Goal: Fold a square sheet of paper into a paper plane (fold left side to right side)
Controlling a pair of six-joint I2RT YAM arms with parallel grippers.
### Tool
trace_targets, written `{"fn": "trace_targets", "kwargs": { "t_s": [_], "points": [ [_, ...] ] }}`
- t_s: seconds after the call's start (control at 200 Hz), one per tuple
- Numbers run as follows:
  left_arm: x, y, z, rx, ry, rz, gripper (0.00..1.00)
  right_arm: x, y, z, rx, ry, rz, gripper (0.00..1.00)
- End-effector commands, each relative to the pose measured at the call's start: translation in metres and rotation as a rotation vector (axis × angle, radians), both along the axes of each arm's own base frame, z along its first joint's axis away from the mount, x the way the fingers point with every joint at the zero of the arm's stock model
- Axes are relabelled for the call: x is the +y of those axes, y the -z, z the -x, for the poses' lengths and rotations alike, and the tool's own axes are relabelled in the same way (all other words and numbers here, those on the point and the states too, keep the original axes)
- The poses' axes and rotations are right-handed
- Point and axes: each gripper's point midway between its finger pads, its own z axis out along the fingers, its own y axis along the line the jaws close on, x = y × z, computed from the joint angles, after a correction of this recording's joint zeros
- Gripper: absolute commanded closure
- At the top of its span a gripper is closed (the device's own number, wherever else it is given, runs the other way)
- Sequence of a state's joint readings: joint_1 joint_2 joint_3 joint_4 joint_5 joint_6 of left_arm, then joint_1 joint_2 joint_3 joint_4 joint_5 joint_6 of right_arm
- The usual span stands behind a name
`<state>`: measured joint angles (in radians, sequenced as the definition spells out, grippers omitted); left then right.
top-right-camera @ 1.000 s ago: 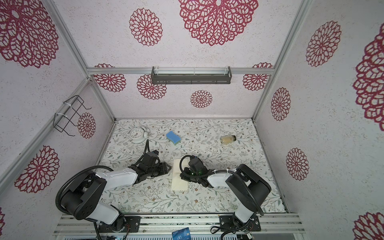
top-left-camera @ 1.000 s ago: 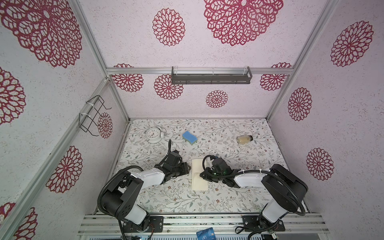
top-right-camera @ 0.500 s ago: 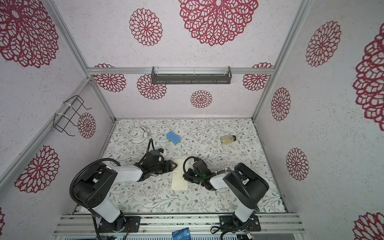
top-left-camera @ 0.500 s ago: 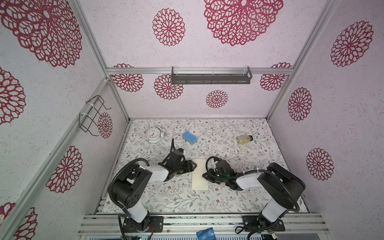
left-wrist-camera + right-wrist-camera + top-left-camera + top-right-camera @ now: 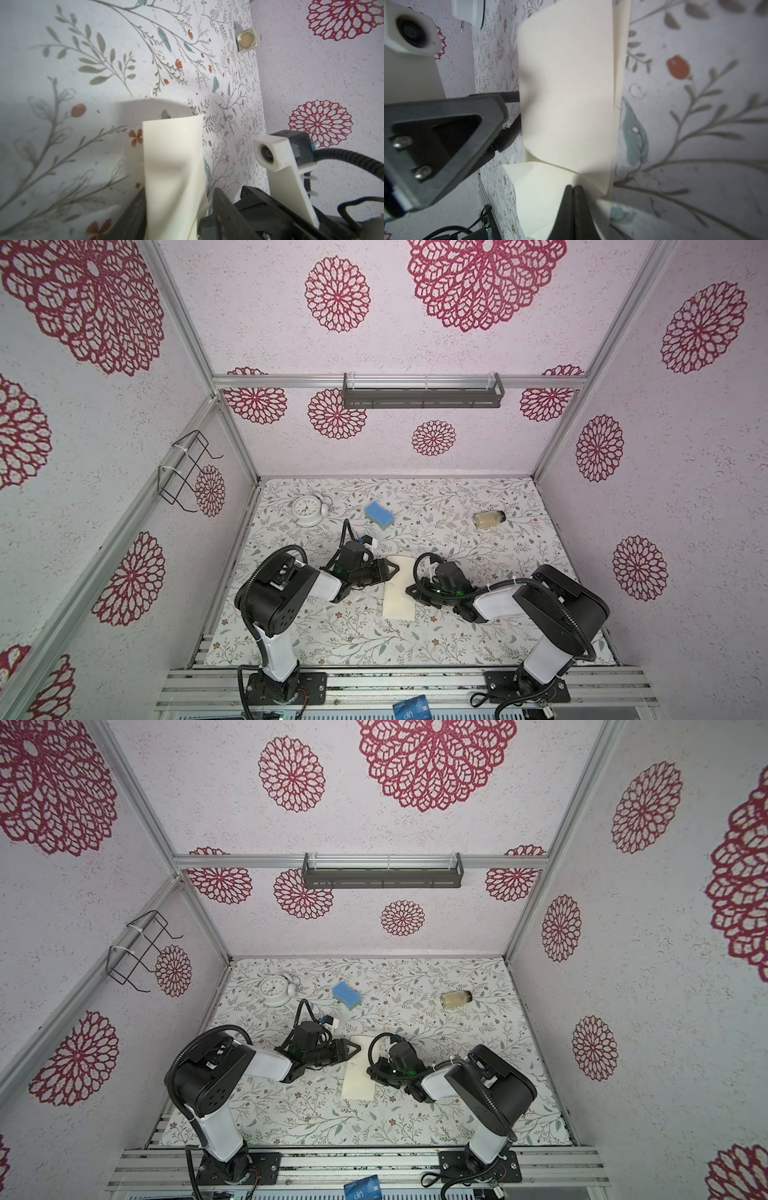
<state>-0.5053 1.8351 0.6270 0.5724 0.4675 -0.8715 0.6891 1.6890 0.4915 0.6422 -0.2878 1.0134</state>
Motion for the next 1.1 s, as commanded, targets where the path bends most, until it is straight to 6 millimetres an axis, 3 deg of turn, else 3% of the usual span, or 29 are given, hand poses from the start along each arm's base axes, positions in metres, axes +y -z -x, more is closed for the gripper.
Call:
{"fn": "trace_targets", "kwargs": {
  "t_s": [0.0, 0.21, 0.41, 0.57, 0.761, 0.876, 0.961, 1.091],
  "points": [
    [0.005, 0.004, 0.002, 0.021, -0.007, 0.004, 0.65, -0.014, 0.019, 0.006, 0.058, 0.024, 0.054, 1.00],
    [0.013, -0.010, -0.001, 0.007, -0.043, -0.040, 1.00, -0.011, 0.001, 0.007, 0.045, -0.022, 0.029, 1.00],
    [0.027, -0.041, 0.000, -0.053, -0.096, -0.204, 1.00, -0.042, -0.017, 0.014, 0.038, -0.016, 0.071, 1.00],
    [0.052, -0.069, 0.006, -0.081, -0.187, -0.551, 1.00, -0.078, -0.029, 0.023, 0.030, -0.011, 0.101, 1.00],
    [0.085, -0.102, 0.030, -0.056, -0.349, -0.925, 1.00, -0.115, -0.045, 0.030, -0.003, 0.028, 0.104, 1.00],
    [0.091, -0.118, 0.043, -0.051, -0.408, -1.135, 1.00, -0.130, -0.045, 0.034, 0.005, 0.063, 0.062, 1.00],
    [0.080, -0.123, 0.046, -0.050, -0.424, -1.239, 1.00, -0.138, -0.045, 0.033, 0.006, 0.080, 0.026, 1.00],
    [0.044, -0.108, 0.044, -0.025, -0.376, -1.295, 1.00, -0.147, -0.044, 0.031, 0.013, 0.107, -0.025, 1.00]
  ]
}}
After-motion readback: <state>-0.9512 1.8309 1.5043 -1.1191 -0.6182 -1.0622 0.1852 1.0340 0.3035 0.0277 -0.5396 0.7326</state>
